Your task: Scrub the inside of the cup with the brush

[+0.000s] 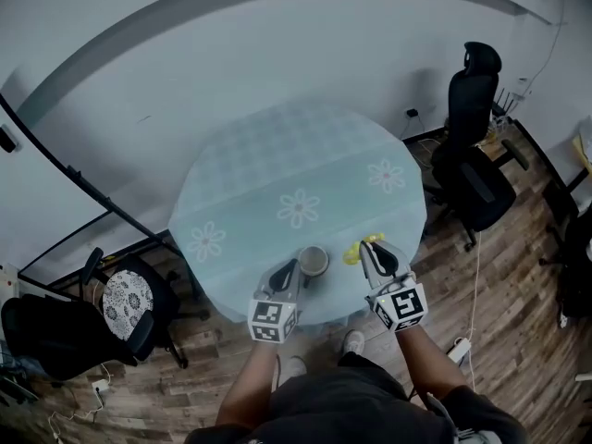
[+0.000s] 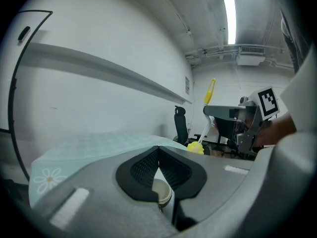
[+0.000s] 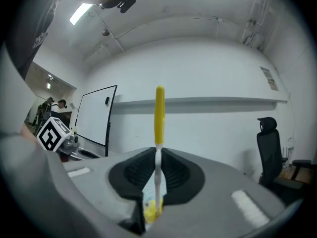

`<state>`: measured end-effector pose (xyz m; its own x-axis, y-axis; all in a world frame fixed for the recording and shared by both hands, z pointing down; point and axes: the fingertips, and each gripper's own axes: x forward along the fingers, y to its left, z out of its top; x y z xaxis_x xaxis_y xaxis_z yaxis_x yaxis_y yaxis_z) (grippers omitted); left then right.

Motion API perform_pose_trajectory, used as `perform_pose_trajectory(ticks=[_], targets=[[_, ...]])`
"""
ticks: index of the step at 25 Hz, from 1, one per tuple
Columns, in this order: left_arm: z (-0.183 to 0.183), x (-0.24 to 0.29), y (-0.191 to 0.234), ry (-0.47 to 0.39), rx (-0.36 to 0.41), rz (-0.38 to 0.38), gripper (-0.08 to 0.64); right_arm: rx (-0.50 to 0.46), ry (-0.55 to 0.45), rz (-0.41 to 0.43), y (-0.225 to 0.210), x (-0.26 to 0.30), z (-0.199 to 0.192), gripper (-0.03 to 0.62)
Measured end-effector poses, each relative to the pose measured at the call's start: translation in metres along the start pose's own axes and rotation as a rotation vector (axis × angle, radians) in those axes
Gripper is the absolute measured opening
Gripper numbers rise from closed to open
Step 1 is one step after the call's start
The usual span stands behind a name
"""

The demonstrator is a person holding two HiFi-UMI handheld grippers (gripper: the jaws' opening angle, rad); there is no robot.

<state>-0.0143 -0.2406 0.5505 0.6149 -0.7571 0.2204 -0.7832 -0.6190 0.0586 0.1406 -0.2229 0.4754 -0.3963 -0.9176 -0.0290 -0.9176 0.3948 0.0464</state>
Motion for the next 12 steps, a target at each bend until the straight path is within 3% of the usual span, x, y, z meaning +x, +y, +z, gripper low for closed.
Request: perform_pose_trajectory(ticks=[8, 12], targets=[[-0.023, 0.044, -0.002, 0.065, -0.019, 0.138, 0.005, 0.047, 0.013, 0.118, -0.048, 0.03, -0.028, 0.038], [-0.034, 0.053, -0.003, 0.075, -0.023, 0.158, 0.005, 0.059, 0.014, 0.16, -0.054, 0.039, -0.039, 0.038]])
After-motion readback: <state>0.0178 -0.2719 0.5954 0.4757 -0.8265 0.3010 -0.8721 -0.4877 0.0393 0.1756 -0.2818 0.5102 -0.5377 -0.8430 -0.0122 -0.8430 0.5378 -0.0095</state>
